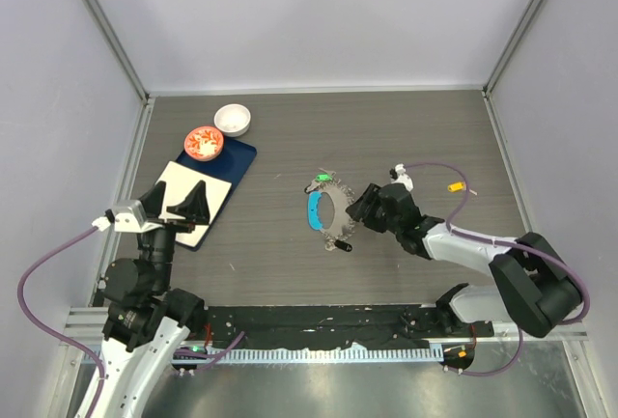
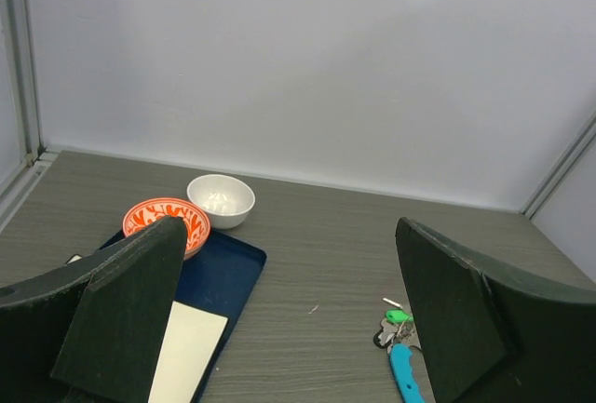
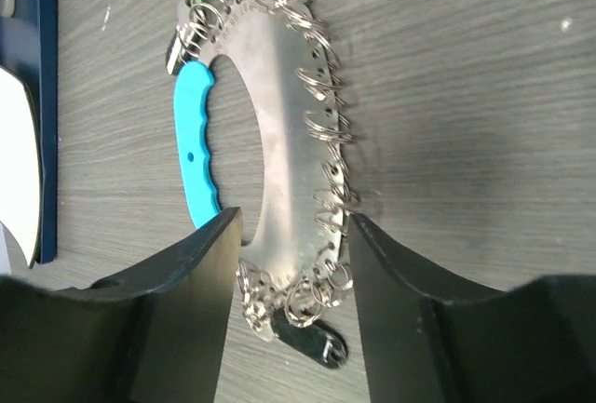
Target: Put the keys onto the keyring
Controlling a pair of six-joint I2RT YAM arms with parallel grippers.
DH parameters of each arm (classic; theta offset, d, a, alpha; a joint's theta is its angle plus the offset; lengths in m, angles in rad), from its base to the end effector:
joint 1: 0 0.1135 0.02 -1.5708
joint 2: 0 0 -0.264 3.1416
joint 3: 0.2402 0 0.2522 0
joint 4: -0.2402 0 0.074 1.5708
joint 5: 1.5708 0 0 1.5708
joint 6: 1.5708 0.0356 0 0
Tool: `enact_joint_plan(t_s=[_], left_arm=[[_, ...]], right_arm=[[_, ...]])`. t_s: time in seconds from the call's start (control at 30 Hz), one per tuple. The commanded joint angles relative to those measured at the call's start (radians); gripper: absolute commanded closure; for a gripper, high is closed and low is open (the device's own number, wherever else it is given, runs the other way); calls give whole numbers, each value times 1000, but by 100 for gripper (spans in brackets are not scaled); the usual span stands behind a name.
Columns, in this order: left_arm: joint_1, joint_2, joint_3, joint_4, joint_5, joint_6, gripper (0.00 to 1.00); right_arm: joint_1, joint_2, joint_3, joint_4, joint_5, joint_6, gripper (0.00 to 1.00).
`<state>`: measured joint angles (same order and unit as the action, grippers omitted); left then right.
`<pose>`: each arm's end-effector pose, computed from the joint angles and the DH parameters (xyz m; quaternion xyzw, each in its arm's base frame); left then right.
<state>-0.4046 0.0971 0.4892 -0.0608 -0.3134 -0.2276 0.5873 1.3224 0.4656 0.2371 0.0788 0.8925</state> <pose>0.0619 -0.0146 0.3232 -0.0758 0.5827 -0.1638 0.7924 0.2096 0.1362 0.1600 0.1529 0.8753 0.2826 0.3615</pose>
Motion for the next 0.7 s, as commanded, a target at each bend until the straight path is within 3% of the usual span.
enact_joint_plan(t_s=[0.0, 0.13, 0.33, 0.5, 0.67], left_arm=[[-3, 13, 11, 30, 13, 1, 0], [-2, 16, 11, 32, 17, 1, 0], [-2, 18, 12, 30, 20, -3, 0], [-2, 16, 12, 29, 22, -4, 0], [-2, 10, 14, 24, 23, -4, 0]], right_arm=[[3, -90, -22, -84, 24, -20, 42], [3, -141, -45, -134, -43, -67, 35], [49, -131, -65, -124, -145, -89, 34], [140, -37, -51, -30, -151, -57, 33], [230, 162, 91, 37, -188, -87, 30]])
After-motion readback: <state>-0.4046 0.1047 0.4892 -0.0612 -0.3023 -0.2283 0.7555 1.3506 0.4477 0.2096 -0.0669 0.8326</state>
